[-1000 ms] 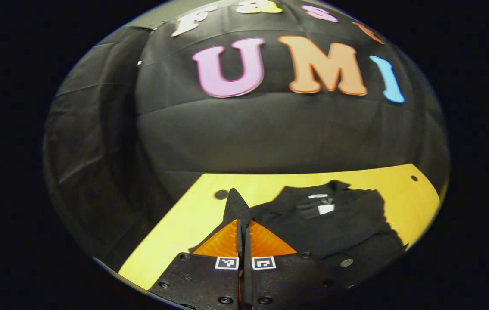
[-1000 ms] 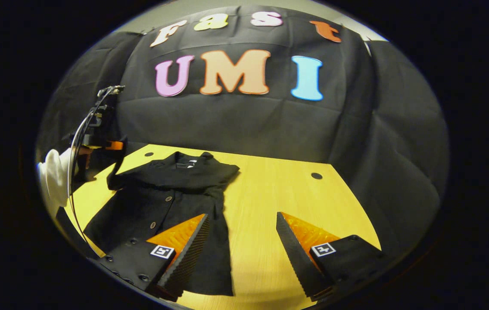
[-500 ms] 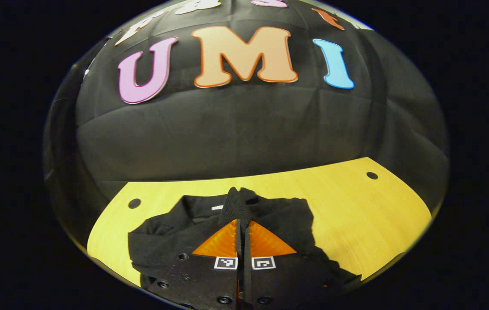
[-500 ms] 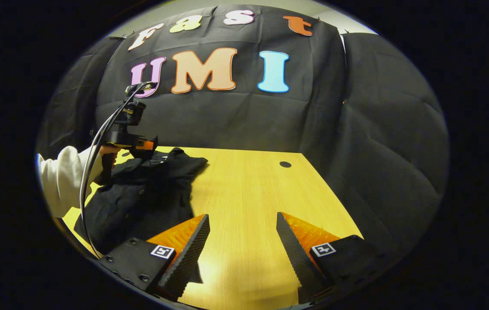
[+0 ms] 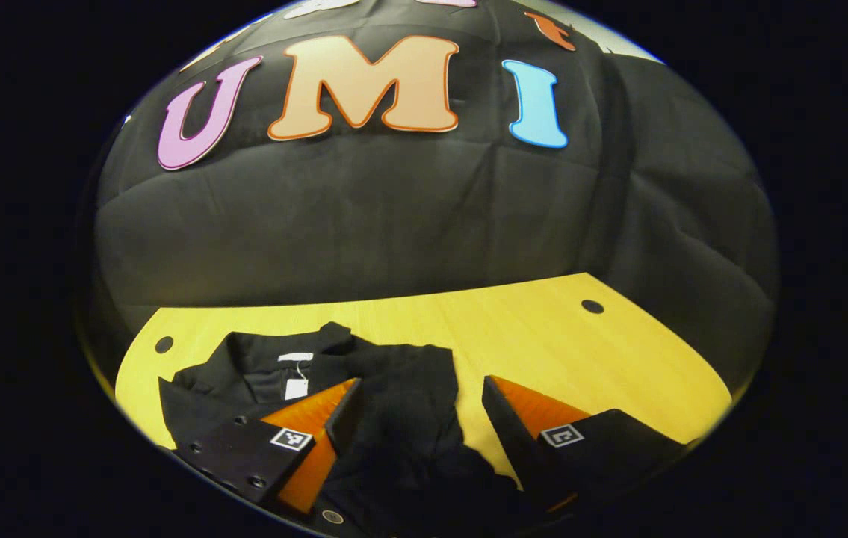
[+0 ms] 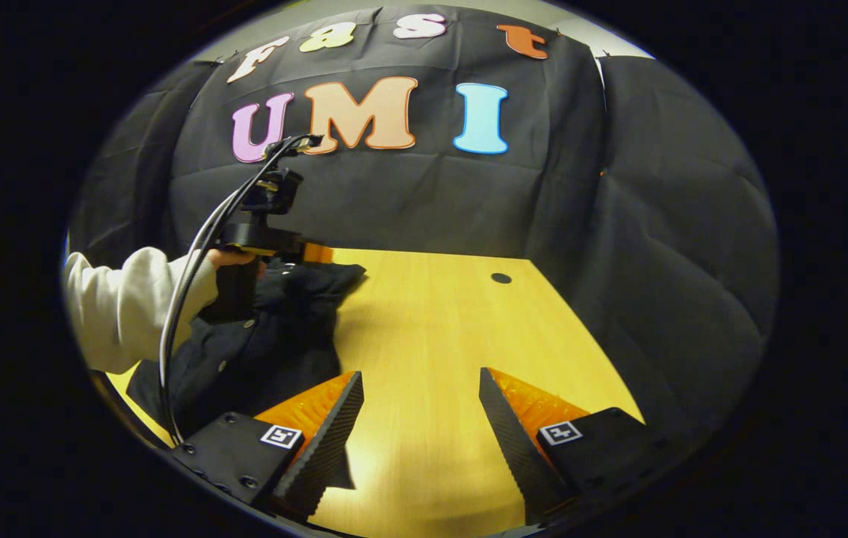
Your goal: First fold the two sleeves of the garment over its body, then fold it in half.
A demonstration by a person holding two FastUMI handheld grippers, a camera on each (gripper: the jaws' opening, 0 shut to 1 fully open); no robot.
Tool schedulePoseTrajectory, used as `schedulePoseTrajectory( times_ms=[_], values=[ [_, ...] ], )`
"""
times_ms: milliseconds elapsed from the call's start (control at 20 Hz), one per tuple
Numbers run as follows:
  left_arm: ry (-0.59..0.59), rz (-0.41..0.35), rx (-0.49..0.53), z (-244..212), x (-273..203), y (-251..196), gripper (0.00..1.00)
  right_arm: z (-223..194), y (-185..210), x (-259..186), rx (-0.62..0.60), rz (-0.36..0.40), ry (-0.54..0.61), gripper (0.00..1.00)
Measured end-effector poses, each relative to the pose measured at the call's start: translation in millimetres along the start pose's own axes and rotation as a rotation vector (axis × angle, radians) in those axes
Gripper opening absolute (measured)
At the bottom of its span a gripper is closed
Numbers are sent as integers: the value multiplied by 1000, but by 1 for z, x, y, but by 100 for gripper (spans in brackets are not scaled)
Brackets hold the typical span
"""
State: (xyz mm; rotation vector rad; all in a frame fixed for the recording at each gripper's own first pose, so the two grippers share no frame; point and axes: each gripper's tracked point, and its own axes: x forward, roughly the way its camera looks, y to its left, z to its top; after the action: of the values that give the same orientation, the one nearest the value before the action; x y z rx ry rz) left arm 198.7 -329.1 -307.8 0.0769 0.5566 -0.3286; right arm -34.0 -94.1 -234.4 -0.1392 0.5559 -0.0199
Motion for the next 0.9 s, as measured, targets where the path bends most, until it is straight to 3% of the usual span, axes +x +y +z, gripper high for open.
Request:
schedulePoseTrajectory(
  times_ms=[300,450,700,900],
  values=[
    [-69,22,-38,17,-51,15,92,-24,42,10,-38,97,36,99],
    [-62,95,-34,-2,-96,54,92,-42,62,14,-65,150,64,100],
    [54,242,-24,-95,-187,113,93,-84,92,20,-114,240,132,100],
    [160,349,-80,-173,-269,140,93,-106,105,21,-170,289,174,100]
  ],
)
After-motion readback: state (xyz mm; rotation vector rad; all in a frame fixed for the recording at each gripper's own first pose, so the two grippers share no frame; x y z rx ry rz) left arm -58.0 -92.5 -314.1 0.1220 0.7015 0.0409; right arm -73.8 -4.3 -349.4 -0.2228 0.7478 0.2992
